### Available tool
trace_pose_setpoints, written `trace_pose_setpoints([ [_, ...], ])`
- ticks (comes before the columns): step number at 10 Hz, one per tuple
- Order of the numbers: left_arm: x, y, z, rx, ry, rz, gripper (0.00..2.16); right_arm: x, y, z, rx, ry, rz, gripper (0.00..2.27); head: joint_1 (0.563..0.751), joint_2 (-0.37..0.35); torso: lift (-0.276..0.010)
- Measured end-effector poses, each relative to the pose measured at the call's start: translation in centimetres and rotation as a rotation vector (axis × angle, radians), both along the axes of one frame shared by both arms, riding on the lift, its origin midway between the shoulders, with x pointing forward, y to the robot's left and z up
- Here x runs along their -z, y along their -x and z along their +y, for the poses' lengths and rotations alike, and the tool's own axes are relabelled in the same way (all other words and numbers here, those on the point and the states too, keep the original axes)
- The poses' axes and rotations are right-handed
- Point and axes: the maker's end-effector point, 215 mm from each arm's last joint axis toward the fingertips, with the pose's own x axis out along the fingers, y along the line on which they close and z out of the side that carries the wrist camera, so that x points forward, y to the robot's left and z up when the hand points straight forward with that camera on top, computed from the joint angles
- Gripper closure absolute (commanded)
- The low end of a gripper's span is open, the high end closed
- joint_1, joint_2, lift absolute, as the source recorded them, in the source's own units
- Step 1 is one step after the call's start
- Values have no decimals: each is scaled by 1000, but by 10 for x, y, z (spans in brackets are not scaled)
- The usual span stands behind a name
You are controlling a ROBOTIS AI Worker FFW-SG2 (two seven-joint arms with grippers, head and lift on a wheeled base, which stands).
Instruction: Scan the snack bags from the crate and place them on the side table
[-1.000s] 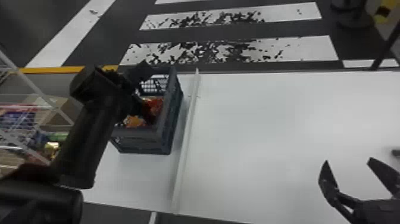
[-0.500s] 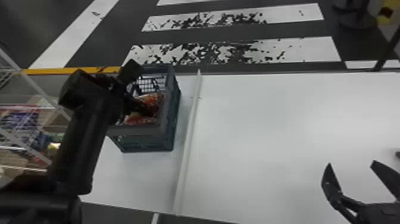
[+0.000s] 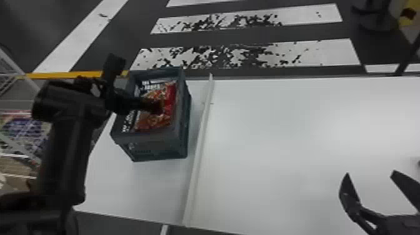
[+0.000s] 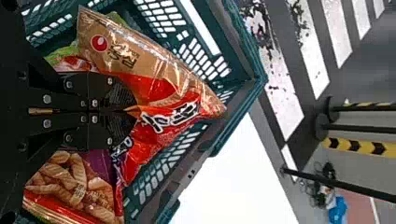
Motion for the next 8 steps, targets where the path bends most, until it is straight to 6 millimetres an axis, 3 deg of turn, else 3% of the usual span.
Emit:
trace_pose_setpoints([
  [3,-33,1,8,13,85,-45,2135,2,-1,0,1,-1,6,73,695,232,-94],
  [6,-79,4,18,-24,153,-132,2135,3,-3,1,1,-2,8,73,695,243,-94],
  [8,-97,7,17,-35,185,-155,2135,5,-4,2,0,-4,11,73,695,245,-94],
])
